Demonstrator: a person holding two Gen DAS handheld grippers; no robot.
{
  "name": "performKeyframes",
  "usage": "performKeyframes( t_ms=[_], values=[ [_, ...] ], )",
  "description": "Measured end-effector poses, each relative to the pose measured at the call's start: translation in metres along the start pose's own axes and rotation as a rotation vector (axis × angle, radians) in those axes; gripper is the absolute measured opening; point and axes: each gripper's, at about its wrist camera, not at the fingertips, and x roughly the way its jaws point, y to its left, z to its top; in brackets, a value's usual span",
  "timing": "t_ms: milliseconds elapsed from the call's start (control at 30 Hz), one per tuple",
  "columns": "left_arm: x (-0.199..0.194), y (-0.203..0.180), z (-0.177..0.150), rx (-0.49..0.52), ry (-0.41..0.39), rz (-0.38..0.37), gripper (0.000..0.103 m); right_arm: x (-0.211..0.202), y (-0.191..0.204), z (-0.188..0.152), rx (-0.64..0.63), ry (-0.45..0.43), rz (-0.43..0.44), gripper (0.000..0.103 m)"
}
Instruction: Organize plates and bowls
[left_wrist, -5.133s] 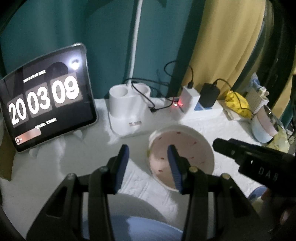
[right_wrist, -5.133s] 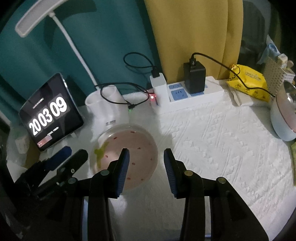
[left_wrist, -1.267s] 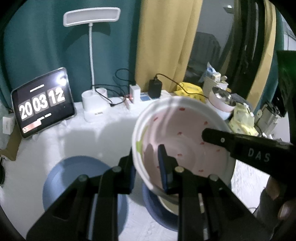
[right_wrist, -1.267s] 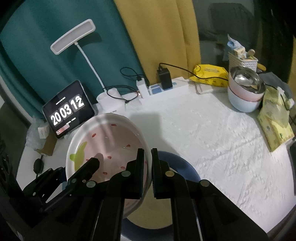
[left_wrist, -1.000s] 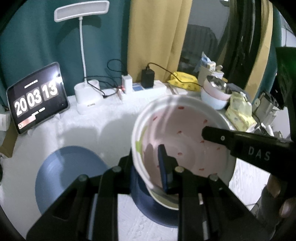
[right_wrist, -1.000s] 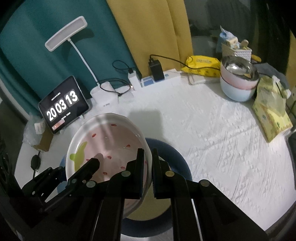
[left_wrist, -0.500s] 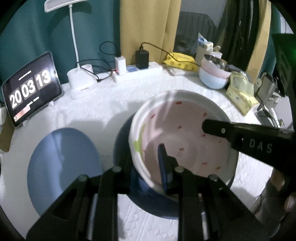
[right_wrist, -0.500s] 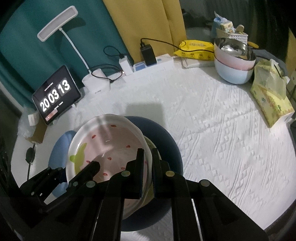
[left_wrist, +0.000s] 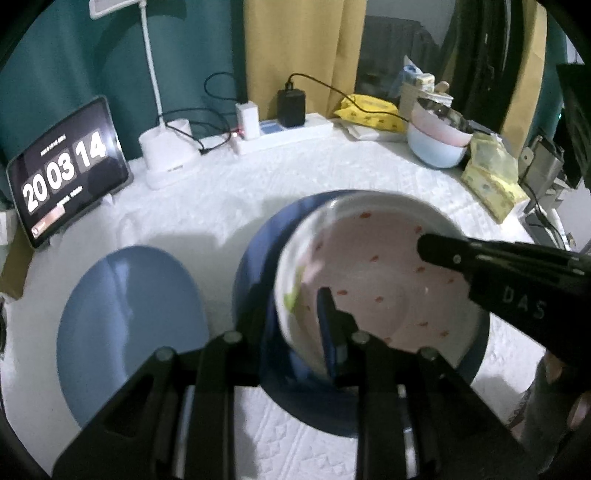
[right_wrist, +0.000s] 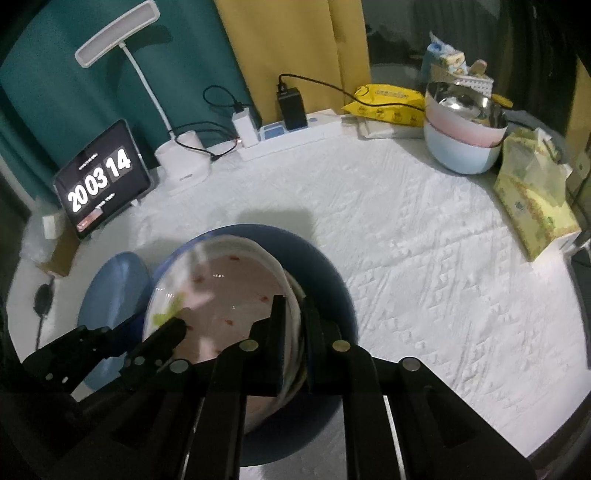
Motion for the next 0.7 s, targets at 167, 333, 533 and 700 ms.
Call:
performKeyframes(
  t_ms=[167, 333, 533, 700],
  values=[
    [-0.004, 0.0, 0.001, 0.0, -0.008, -0.003, 0.025, -0.007, -0.002, 0.001, -0.004, -0.024, 0.012, 0.019],
    [-0.019, 0.008, 0.003, -0.015, -0.042, -0.01, 0.026, -0.024, -0.008, 0.003, -0.014, -0.07, 0.011, 0.02],
    [-0.031, 0.027, 0.003, -0.058, -0.072, -0.003, 0.027, -0.035, -0.027, 0.004, 0.013, -0.098, 0.008, 0.02],
    [-0.031, 0.046, -0.002, -0.105, -0.074, -0.001, 0.027, -0.032, -0.038, 0.0, 0.025, -0.087, 0.031, 0.02]
  ],
)
